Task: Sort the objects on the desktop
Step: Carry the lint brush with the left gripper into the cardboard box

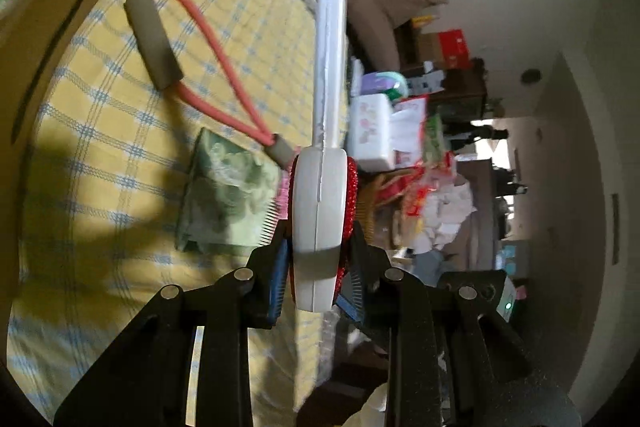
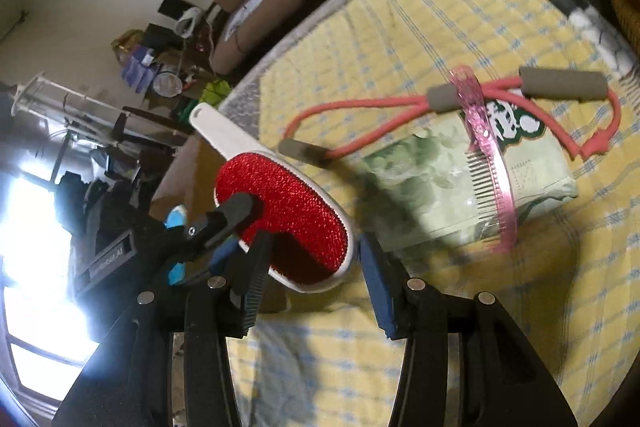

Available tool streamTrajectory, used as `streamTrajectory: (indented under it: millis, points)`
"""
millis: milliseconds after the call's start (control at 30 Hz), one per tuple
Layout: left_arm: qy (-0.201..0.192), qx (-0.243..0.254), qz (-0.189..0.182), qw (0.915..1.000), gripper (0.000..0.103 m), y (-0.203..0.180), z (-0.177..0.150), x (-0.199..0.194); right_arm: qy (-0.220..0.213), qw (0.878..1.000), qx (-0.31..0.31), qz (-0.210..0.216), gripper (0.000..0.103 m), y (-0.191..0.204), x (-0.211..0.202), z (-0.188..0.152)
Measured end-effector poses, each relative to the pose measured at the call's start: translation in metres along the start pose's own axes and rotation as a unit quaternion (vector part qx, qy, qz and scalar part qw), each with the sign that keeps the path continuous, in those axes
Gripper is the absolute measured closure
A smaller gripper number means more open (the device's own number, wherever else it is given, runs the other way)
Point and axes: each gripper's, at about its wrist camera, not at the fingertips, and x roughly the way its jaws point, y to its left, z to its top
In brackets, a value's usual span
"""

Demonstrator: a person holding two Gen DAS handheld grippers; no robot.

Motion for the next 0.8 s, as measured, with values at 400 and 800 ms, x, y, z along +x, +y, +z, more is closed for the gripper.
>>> streamTrajectory:
  millis: [400, 800]
  points:
    - [-0.043, 0.004, -0.036, 0.9984, 0.078, -0.008, -0.001, -0.11, -0.005, 0.998, -0.059, 0.005, 0.056, 0.097, -0.007, -0.018]
    - [-0.113, -0.042, -0.015, 0.9926, 0.078, 0.085, 0.024, -0.236, 0.064, 0.991, -0.109, 0.033, 0.056, 0.2, 0.111, -0.053]
